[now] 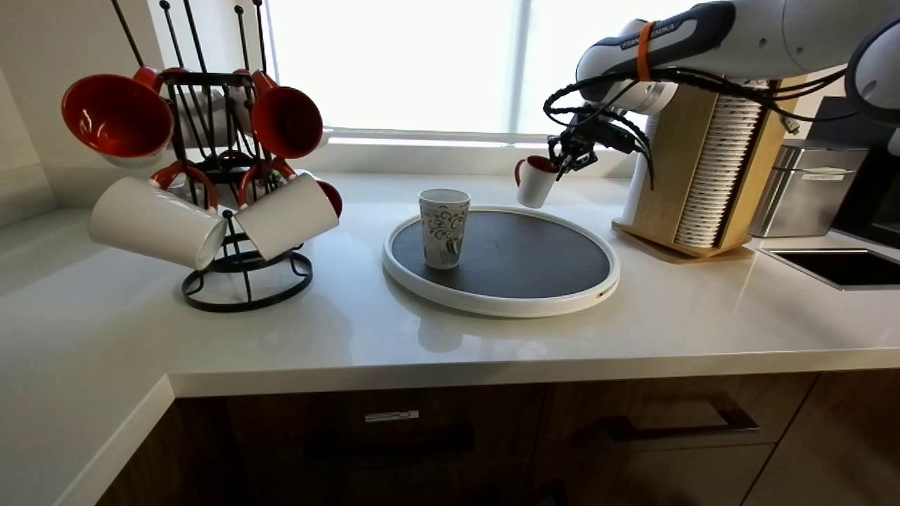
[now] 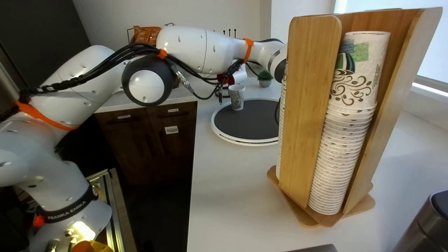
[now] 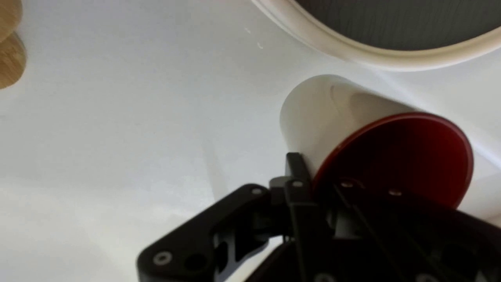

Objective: Remove the right cup from the grey tray

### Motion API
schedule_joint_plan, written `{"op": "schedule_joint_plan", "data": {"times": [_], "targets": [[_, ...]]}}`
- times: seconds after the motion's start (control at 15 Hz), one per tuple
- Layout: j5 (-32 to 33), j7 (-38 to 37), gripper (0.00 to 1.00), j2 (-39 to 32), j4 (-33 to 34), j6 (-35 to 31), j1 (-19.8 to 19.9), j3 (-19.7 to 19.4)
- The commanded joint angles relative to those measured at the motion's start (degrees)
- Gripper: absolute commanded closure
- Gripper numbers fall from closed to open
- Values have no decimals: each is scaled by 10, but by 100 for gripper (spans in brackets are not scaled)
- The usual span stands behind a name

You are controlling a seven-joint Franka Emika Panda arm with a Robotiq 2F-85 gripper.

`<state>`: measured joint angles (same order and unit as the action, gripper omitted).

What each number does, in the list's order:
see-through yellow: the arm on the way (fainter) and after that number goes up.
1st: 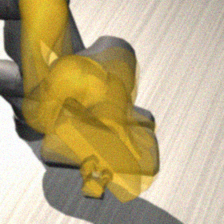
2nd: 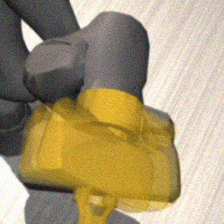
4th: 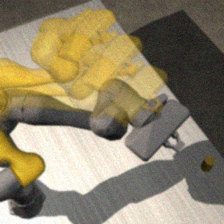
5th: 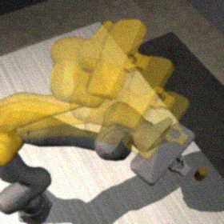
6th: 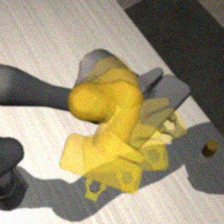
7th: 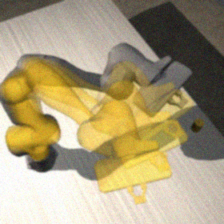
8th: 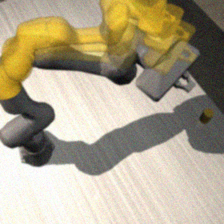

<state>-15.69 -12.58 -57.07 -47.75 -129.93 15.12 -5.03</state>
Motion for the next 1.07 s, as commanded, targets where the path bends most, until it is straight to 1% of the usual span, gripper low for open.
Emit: {"op": "schedule_joint_plan", "data": {"times": [0.0,0.73,1.0], "targets": [[1,-26,98,-19,39,25,3,-6],[-1,-54,98,-27,50,77,4,-12],[2,-69,98,-26,53,91,3,-20]]}}
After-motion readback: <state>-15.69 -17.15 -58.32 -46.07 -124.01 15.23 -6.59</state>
